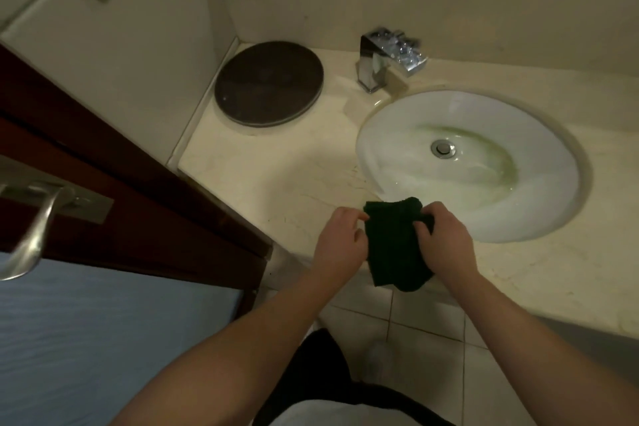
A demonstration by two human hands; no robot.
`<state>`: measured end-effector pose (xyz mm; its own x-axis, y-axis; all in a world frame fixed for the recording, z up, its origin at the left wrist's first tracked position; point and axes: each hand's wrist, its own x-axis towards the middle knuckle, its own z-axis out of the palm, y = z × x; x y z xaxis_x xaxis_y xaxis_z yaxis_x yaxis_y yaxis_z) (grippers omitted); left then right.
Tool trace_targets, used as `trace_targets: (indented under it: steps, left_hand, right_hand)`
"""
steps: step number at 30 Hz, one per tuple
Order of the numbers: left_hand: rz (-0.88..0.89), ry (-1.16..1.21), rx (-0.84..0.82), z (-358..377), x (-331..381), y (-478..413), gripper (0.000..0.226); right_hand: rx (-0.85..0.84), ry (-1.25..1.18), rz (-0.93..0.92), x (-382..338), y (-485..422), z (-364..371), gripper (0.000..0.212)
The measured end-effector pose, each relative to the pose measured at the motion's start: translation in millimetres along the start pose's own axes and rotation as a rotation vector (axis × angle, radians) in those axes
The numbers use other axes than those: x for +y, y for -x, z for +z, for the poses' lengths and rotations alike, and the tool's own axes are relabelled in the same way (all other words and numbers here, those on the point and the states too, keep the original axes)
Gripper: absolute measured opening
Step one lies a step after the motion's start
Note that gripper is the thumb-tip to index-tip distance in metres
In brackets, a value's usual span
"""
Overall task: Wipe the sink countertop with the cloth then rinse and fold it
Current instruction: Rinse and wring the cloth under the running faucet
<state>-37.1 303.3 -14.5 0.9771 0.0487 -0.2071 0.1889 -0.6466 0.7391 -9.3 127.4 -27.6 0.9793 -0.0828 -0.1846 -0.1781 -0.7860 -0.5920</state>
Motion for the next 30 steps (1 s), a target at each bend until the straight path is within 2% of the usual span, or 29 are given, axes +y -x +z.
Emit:
trace_targets:
  steps: [3, 7, 10, 15, 19, 21, 25, 27, 30]
  left_hand:
    - [-0.116, 0.157, -0.005, -2.3, 12.5, -6.3, 0.044]
    - [-0.322, 0.552, -0.110, -12.0, 26.9, -30.0, 0.070]
    - [-0.426, 0.772, -0.196, -25.1, 29.8, -59.0, 0.072]
    - [-0.287, 0.821, -0.289, -47.6, 43.4, -104.7, 0.024]
    - [-0.264, 0.837, -0.367, -58.2, 62.2, -131.9, 0.039]
    - [-0.219, 0.809, -0.360, -61.3, 70.9, -139.5, 0.039]
    - [-0.098, 0.795, -0.318, -66.6, 88.1, -146.9, 0.033]
    - [-0.103, 0.839, -0.290, -67.5, 93.8, -154.7, 0.035]
    - [-0.143, 0.871, -0.211, -66.4, 100.4, -166.9, 0.037]
  right_hand:
    - [-0.021, -0.124, -0.043, -16.1, -3.6, -6.4, 0.017]
    - [-0.052, -0.252, -0.120, -46.0, -18.7, -20.0, 0.013]
    - [-0.011, -0.332, -0.156, -71.6, -38.2, -33.2, 0.011]
    - [0.028, -0.431, -0.148, -100.4, -65.4, -54.5, 0.010]
    - [0.040, -0.514, -0.109, -105.8, -85.1, -64.5, 0.015]
    - [0.032, -0.551, -0.061, -107.4, -92.4, -71.2, 0.019]
    - [-0.210, -0.753, 0.195, -103.7, -106.8, -82.5, 0.033]
    - [-0.278, -0.898, 0.254, -99.0, -114.1, -86.5, 0.030]
    - [-0.159, -0.977, 0.278, -97.2, -125.9, -92.5, 0.023]
